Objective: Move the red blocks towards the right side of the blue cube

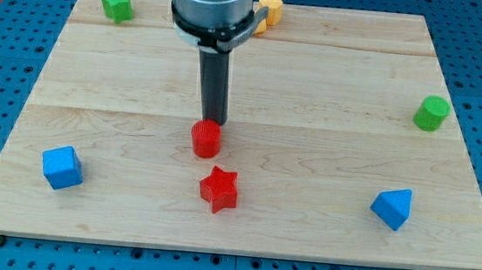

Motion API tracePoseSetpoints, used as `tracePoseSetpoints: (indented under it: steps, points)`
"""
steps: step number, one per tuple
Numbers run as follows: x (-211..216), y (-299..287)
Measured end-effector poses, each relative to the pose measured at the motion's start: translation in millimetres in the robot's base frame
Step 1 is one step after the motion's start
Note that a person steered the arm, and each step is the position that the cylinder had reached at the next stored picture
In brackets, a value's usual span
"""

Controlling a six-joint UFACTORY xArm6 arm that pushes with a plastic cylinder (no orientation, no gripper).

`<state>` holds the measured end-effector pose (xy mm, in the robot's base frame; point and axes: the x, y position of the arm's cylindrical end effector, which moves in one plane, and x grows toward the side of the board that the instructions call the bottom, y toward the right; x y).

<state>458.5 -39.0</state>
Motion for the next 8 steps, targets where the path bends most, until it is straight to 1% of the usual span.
tracePoseSetpoints:
  steps: [1, 2, 3, 4, 5, 6, 8]
  points:
    - [29, 0]
    - [48, 3]
    - [52, -35]
    - [73, -95]
    - [113, -116]
    - [139, -101]
    - [135, 23]
